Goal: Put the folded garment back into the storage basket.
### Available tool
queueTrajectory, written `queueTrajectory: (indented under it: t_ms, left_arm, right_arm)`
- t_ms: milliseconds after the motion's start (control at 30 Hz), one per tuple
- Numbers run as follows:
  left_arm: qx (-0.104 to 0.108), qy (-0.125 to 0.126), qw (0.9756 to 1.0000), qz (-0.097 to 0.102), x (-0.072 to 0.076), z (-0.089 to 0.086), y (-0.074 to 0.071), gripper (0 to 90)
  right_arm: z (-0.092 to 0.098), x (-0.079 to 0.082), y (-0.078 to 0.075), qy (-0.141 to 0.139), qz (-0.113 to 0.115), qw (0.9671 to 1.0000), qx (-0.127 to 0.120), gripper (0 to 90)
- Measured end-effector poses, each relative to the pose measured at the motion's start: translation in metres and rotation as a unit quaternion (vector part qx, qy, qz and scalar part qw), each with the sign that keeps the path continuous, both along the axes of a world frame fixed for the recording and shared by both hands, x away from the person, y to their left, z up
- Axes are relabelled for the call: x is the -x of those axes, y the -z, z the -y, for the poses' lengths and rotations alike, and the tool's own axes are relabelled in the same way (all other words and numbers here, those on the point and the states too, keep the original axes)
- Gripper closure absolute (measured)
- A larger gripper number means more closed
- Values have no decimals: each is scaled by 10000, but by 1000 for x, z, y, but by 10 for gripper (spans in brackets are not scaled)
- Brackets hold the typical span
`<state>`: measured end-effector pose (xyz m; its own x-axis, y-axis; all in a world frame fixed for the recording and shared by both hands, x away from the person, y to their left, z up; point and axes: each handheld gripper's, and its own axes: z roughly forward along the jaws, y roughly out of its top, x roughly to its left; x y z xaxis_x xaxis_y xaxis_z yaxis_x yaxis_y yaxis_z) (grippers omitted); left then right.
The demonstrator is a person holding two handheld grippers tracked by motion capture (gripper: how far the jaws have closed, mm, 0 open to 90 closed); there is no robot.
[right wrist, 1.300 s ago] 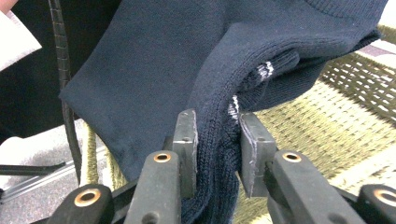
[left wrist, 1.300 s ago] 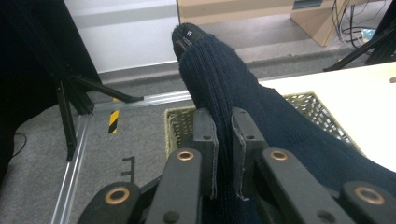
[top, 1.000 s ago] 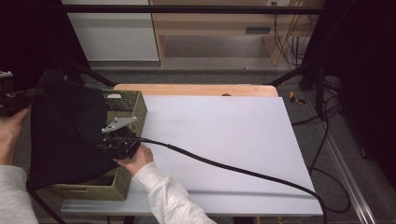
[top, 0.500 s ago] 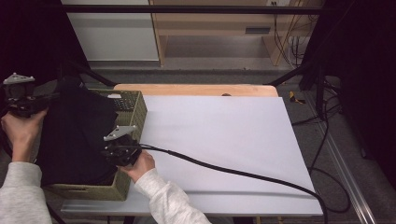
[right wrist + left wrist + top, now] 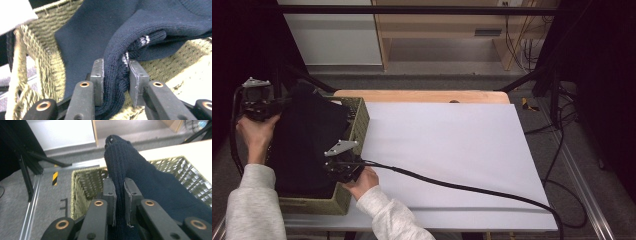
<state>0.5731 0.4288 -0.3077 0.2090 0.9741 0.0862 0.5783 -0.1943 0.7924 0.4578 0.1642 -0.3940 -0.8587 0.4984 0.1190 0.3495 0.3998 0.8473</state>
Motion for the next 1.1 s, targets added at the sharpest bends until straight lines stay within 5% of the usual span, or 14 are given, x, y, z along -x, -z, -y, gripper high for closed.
queueTrajectory:
  t_ms: [200, 300, 500, 633, 867, 1100]
  left_arm:
    - [-240, -400, 9989, -47, 3, 3, 8, 598]
    - [-20, -268, 9995, 159, 12, 7, 3, 533]
    - [263, 78, 9985, 482, 30, 21, 1, 363]
    - [803, 313, 9945, 601, 38, 29, 1, 270]
    - [1229, 685, 9872, 756, 53, 43, 2, 132]
    - [1296, 900, 9848, 723, 67, 60, 2, 43]
  right_arm:
    - [10, 5, -18, 214, 454, 9982, -315, 389]
    - [21, 5, -32, 274, 607, 9970, -404, 305]
    - [47, 0, -46, 118, 546, 9961, -686, 169]
    - [60, 0, -49, 5, 675, 9962, -547, 100]
    - [83, -2, -51, -156, 731, 9960, -484, 19]
    - [107, -6, -54, -72, 676, 9969, -387, 3]
